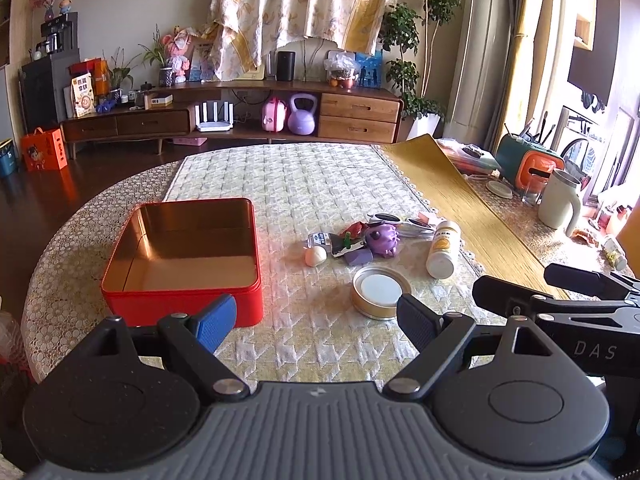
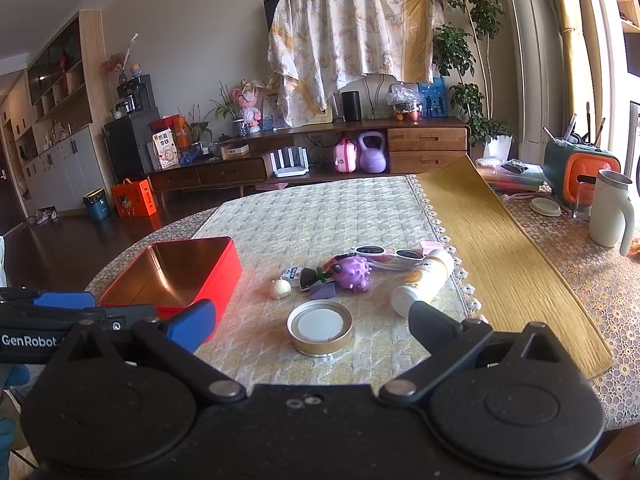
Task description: Organize rigid objects
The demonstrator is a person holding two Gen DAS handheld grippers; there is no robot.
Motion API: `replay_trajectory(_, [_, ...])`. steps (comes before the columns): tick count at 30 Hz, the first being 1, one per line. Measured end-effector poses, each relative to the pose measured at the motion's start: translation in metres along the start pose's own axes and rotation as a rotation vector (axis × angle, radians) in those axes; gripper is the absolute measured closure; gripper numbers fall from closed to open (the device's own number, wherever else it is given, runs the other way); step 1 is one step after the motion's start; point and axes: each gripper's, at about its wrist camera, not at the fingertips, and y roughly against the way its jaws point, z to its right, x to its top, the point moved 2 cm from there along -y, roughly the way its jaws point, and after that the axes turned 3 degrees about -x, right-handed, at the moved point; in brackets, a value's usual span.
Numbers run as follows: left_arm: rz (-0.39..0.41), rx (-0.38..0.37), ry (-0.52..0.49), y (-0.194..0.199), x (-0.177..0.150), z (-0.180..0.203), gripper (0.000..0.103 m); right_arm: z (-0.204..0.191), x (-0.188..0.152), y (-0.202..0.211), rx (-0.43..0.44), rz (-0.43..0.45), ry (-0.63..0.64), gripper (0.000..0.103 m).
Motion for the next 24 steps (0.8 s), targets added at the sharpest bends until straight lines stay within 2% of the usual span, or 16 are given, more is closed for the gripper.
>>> replay_trajectory(13, [-0.032, -0.021, 0.002, -0.017, 0.003, -0.002, 0.015, 0.009, -0.004, -0.017, -0.002, -0.022, 0.001, 0.000])
replay_trajectory(18, [-0.049, -0.041, -0.010, -0.036, 0.010, -0.001, 0.015, 0.025, 0.003, -0.026, -0.045, -0.007, 0.001, 0.000])
replay_trajectory(24, [-0.069, -0.058, -0.079, -0.065, 0.018, 0.015, 0.015, 0.051, 0.016, -0.046, -0.102, -0.003, -0.009, 0.000])
